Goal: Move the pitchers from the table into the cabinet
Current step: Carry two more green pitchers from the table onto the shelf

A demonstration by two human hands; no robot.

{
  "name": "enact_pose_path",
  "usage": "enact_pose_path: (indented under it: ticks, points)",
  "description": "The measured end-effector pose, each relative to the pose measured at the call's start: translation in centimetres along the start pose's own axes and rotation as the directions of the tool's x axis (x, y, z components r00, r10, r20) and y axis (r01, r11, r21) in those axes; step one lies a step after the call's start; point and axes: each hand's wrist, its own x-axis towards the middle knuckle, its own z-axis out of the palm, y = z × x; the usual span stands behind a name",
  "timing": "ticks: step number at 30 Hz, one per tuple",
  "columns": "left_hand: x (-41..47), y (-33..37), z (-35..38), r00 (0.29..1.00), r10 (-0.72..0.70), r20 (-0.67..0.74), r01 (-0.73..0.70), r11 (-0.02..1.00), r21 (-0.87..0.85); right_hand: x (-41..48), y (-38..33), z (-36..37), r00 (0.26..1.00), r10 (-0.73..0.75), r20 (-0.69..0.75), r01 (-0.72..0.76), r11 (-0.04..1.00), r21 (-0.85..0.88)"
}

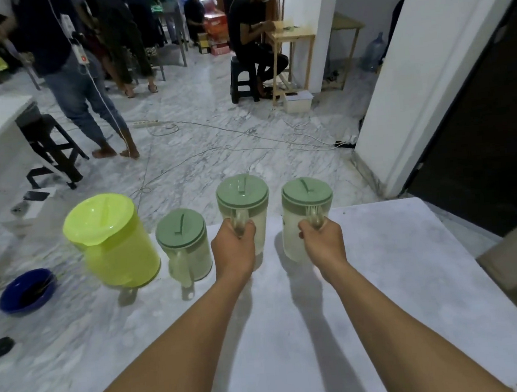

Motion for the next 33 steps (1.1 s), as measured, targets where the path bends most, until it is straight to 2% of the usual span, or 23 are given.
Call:
enact_pose_path:
  ticks: [6, 11, 19, 26, 33]
  points:
    - [-2.0, 4.8, -4.3, 0.988, 0.114, 0.103, -0.108, 0.992, -0.061, -6.4, -4.5, -3.7, 0.992, -0.031, -0.126, 0.043, 0.995, 0.093]
    - [-5.0, 9.5, -7.7, 0.945, 0.230, 0.233, -0.189, 0.965, -0.183, -13.0, -7.8, -7.3, 0.962, -0.057, -0.268, 0.089, 0.990, 0.110]
    - [-12.8, 16.9, -10.6, 0.871, 0.356, 0.339, -0.249, 0.914, -0.320, -24.3, -10.5, -14.9, 0.856, -0.094, -0.509, 0.147, 0.987, 0.065]
    - [-21.5, 23.0, -11.1, 0.788, 0.486, 0.377, -0.328, 0.850, -0.412, -33.5, -11.1, -23.1, 0.703, -0.121, -0.701, 0.216, 0.975, 0.048]
    - [-33.4, 28.3, -10.4, 0.620, 0.624, 0.475, -0.338, 0.759, -0.556, -43.1, -9.9, -33.5, 0.535, -0.079, -0.841, 0.209, 0.977, 0.041]
